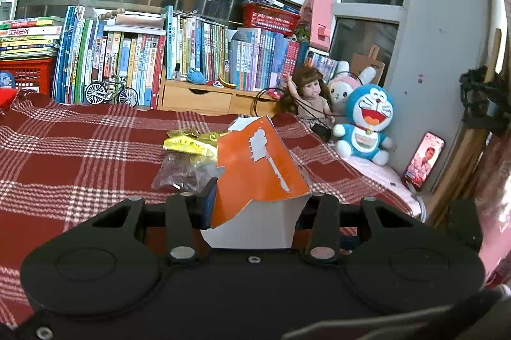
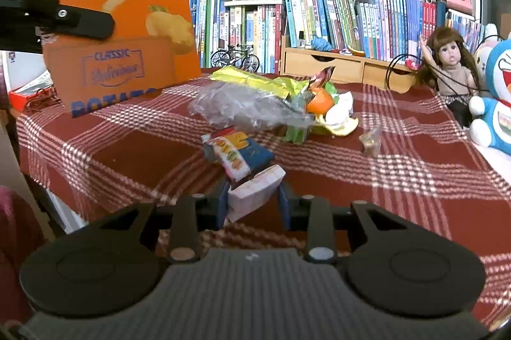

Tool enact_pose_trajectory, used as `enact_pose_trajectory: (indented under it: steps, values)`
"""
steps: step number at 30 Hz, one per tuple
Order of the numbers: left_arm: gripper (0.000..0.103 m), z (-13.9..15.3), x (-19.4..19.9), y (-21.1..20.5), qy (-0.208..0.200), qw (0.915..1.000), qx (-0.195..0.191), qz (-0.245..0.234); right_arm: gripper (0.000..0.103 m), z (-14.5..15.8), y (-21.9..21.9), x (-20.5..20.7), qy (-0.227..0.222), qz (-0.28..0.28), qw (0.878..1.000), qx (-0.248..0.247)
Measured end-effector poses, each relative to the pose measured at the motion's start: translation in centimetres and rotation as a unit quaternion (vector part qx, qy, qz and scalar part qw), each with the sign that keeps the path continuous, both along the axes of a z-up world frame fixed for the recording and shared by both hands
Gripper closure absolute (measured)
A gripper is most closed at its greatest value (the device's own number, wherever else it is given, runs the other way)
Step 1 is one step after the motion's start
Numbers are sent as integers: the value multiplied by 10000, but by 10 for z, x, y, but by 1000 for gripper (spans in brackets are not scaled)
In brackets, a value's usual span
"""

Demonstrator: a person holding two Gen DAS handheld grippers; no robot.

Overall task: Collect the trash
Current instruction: 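Lift the chip box and white packet, lower both into the trash bag and release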

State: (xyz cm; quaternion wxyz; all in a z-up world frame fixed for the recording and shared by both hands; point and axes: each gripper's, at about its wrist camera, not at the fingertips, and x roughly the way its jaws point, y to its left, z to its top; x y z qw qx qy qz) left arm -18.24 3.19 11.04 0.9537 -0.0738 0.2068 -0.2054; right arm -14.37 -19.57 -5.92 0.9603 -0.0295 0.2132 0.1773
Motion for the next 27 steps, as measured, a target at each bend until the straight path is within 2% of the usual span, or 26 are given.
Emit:
enact_pose_trajectory:
  steps: [6,13,19,27]
  values:
    - [62,-20,-31,-4,284,9994,124,-179,65,-13,1,-19,282,82,9996,57]
    - [62,-70,-51,-4,1135,9934,133,-138,65,-43,7,-41,849,243,9961,-43]
    - [62,-119,-49,-11,1847,9818,443,-28,65,-74,14,-45,1430,320,9891,-118]
    - [62,-194,-34,-33,2799,9568,784,-28,65,-119,18,-39,2146,357,9760,-104]
